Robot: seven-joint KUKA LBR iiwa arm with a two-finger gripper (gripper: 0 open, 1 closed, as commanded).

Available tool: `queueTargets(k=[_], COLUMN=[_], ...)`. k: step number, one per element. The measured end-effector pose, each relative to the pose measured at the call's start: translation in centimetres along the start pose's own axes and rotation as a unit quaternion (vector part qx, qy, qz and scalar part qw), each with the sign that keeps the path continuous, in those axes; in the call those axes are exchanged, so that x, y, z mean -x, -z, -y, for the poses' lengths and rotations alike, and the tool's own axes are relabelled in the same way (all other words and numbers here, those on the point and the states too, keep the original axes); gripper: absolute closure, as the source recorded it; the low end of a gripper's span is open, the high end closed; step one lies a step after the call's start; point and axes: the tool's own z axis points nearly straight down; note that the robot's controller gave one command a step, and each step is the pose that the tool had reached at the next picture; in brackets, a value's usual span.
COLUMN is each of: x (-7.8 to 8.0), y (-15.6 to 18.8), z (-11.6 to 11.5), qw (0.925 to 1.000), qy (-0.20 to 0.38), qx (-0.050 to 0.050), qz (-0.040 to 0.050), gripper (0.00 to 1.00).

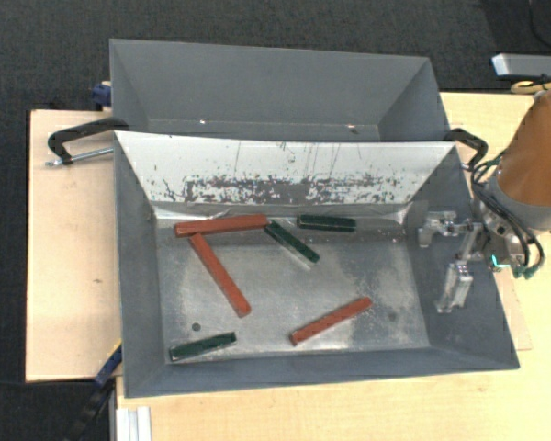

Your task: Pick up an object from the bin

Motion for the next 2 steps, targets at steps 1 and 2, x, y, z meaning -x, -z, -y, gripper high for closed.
queueTargets(k=[1,2], x=[0.2,-0.3], y=[0.4,-4.6], z=[-0.1,-3.4], qw=[1.0000,0.9982], qy=[0.002,0.059], qx=[-0.001,-0.001], qz=[0.0042,0.0055], gripper=[0.00,0.00])
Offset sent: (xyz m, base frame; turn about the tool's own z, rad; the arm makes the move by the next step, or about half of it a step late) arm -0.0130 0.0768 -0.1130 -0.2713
